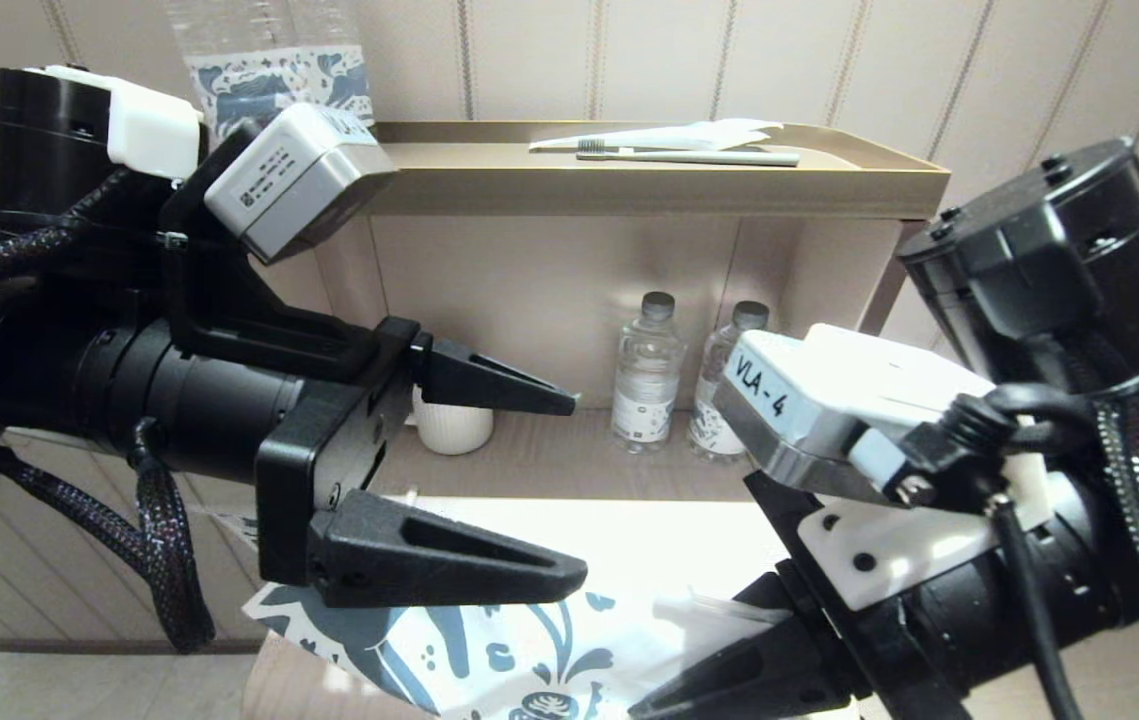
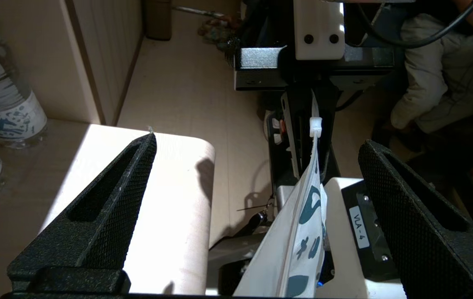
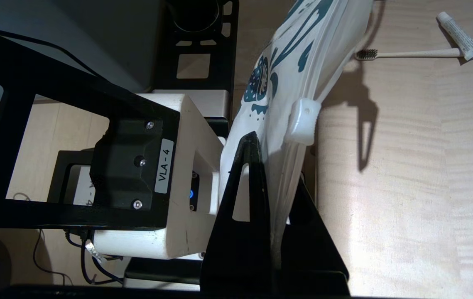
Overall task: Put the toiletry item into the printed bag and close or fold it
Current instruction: Open the storage bag
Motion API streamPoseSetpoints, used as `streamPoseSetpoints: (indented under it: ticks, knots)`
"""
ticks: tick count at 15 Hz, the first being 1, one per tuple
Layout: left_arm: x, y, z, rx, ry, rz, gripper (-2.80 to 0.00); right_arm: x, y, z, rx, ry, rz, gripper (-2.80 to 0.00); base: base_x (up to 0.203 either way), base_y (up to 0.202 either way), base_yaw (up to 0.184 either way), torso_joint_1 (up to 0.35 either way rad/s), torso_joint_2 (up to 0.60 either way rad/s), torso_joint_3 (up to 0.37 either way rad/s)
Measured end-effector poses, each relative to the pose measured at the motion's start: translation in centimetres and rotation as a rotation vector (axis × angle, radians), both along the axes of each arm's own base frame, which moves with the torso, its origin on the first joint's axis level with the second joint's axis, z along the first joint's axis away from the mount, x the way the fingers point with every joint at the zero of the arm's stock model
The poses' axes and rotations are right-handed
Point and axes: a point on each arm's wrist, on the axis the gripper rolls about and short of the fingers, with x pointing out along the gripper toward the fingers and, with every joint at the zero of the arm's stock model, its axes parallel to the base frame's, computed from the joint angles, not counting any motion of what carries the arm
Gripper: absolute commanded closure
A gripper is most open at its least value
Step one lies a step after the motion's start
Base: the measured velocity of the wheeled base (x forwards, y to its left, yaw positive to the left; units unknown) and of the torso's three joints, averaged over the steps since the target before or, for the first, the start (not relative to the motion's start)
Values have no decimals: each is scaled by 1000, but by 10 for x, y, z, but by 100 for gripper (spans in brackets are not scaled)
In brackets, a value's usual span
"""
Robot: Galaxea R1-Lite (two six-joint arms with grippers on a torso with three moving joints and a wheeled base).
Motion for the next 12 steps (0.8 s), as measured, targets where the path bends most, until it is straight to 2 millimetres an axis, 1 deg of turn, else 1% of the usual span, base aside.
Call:
streamPoseSetpoints:
  ticks: [5,12]
  knots:
    - [0,-1,-9,19,27,-5,-280,1,0,-2,-3,8,0,0,0,0,0,0,0,0]
    - [6,-12,-16,35,52,-23,-280,1,-2,-7,3,46,-2,0,0,0,0,0,0,0]
